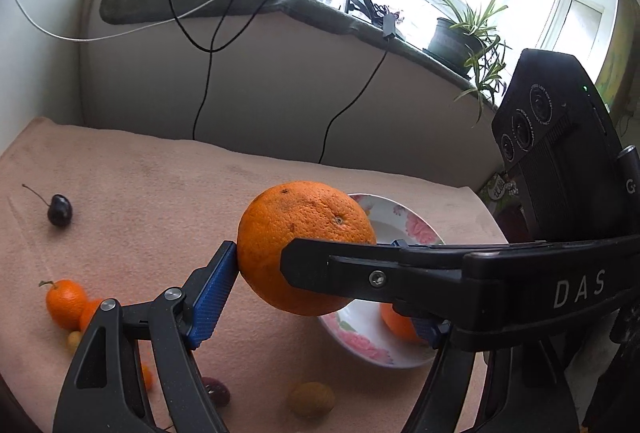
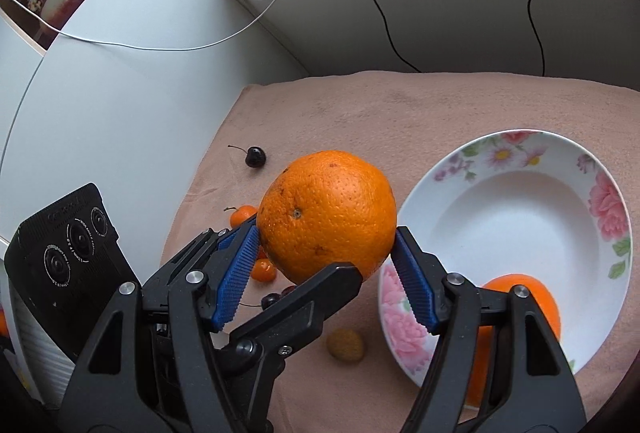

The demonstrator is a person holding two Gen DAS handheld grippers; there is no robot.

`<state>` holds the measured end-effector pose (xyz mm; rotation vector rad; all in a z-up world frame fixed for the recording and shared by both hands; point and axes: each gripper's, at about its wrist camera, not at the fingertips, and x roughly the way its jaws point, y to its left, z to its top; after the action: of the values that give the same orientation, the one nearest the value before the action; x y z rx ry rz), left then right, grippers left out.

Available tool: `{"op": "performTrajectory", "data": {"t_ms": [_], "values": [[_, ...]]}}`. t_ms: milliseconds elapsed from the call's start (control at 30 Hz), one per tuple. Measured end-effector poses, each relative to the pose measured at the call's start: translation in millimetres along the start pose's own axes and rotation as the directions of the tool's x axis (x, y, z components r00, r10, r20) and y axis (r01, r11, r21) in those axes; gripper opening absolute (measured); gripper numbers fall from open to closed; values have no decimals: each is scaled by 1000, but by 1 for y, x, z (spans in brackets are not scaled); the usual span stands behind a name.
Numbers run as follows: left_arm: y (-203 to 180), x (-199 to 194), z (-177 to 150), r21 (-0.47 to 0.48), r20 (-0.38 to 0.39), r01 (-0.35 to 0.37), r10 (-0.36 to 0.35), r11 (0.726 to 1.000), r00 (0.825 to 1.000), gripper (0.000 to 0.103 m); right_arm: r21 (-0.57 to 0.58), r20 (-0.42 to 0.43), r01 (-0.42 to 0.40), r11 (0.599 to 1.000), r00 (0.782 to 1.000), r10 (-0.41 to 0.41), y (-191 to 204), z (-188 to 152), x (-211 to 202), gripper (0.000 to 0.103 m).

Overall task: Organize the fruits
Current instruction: 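Lift the dimpled orange and lower it onto the plate, then open the right gripper and withdraw from the plate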

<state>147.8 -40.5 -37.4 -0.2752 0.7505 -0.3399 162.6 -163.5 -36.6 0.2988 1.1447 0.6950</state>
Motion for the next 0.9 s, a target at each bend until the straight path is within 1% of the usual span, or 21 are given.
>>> {"op": "performTrajectory", "data": {"t_ms": [300, 500, 567, 633, 900], "values": [[-16, 32, 5, 5, -56, 37, -36, 999, 998, 76, 50, 13, 30, 998, 999, -31, -40, 11, 3, 71], [-30, 46, 4, 22, -89, 65, -63, 998, 994, 76, 94, 51, 59, 994, 997, -64, -63, 16, -8, 71], [-34, 44, 4, 36, -78, 66, -63, 997, 995, 76, 112, 69, 63, 992, 995, -71, -71, 17, -13, 71], [-38, 40, 5, 40, -67, 81, -78, 996, 995, 76, 120, 97, 63, 991, 993, -75, -75, 19, -21, 71], [-44, 26, 3, 71, -57, 80, -76, 994, 996, 76, 92, 163, 111, 990, 979, -125, -69, 25, -44, 71]]}}
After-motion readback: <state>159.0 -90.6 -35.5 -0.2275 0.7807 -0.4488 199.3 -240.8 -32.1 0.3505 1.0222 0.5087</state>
